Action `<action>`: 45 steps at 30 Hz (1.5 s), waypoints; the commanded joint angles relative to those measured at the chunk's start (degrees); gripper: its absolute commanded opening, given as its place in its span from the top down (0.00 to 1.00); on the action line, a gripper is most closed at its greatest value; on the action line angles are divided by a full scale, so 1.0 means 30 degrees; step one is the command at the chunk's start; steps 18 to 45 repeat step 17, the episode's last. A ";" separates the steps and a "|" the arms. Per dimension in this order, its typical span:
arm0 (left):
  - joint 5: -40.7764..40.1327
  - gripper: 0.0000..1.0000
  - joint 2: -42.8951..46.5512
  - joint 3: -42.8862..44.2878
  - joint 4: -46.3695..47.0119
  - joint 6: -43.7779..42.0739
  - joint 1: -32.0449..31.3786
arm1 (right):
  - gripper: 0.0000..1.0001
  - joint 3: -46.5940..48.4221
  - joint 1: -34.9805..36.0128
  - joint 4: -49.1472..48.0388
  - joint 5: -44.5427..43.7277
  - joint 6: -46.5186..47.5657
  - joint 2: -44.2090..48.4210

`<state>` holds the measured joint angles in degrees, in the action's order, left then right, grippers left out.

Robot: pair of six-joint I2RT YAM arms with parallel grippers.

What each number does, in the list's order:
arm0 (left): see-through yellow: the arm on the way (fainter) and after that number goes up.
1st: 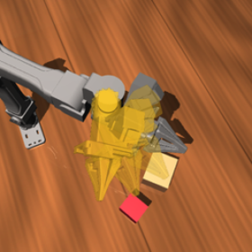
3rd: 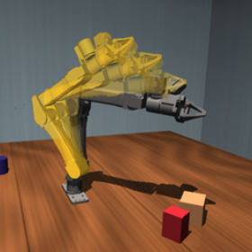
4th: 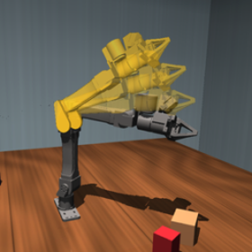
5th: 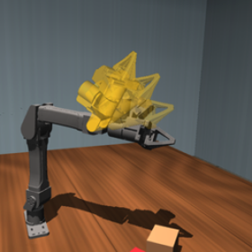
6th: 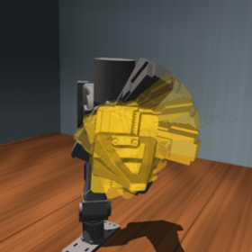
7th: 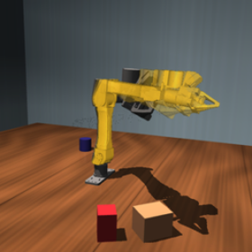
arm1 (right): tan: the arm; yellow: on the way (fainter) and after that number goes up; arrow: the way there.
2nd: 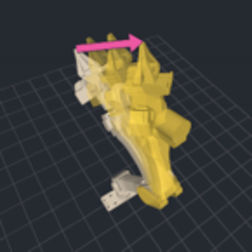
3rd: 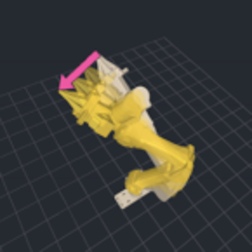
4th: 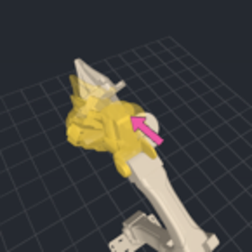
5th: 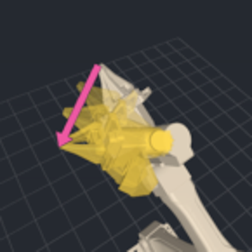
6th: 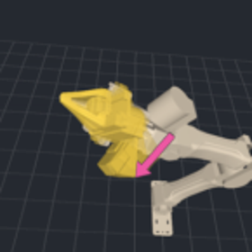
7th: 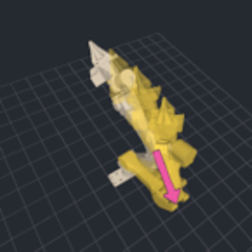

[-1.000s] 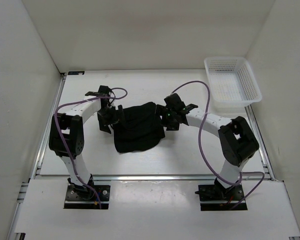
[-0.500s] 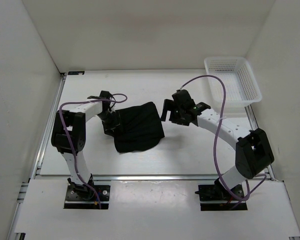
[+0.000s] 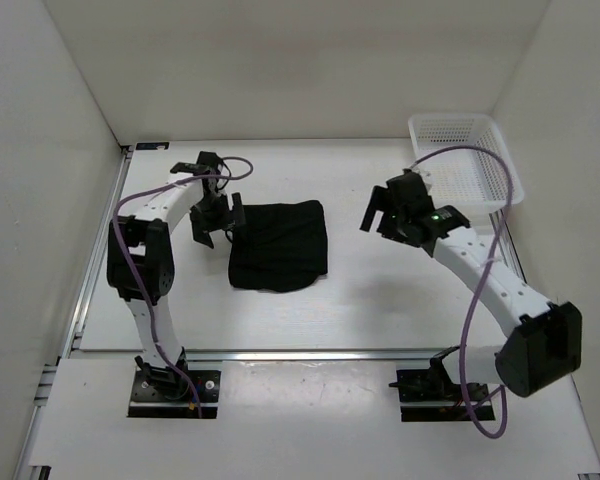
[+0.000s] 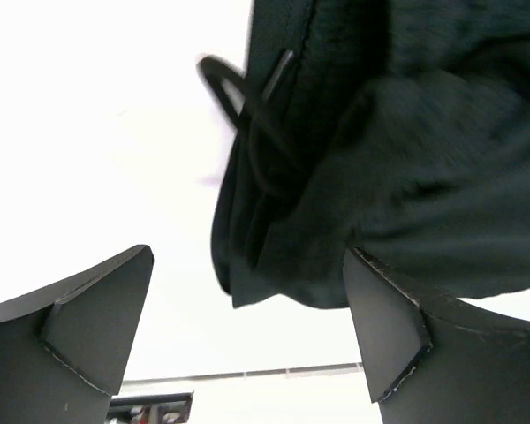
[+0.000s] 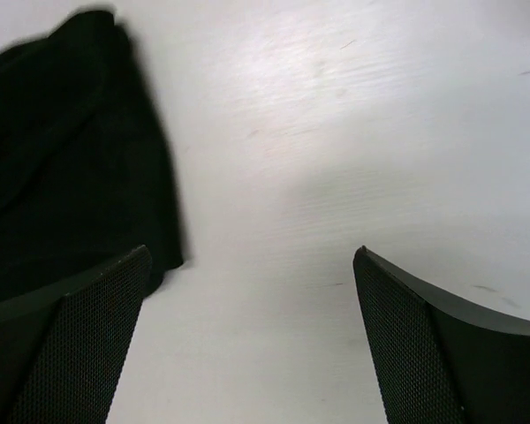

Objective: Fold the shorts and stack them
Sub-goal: Fold the shorts

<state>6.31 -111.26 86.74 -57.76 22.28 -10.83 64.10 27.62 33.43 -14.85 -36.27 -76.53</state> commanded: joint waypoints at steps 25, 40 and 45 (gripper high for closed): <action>-0.2864 0.00 1.3850 0.1558 -0.0467 0.2062 0.0094 | 0.00 0.0756 -0.3024 0.5058 -0.7940 0.2629 0.8575; -0.2864 0.00 1.3850 0.1558 -0.0467 0.2062 0.0094 | 0.00 0.0756 -0.3024 0.5058 -0.7940 0.2629 0.8575; -0.2864 0.00 1.3850 0.1558 -0.0467 0.2062 0.0094 | 0.00 0.0756 -0.3024 0.5058 -0.7940 0.2629 0.8575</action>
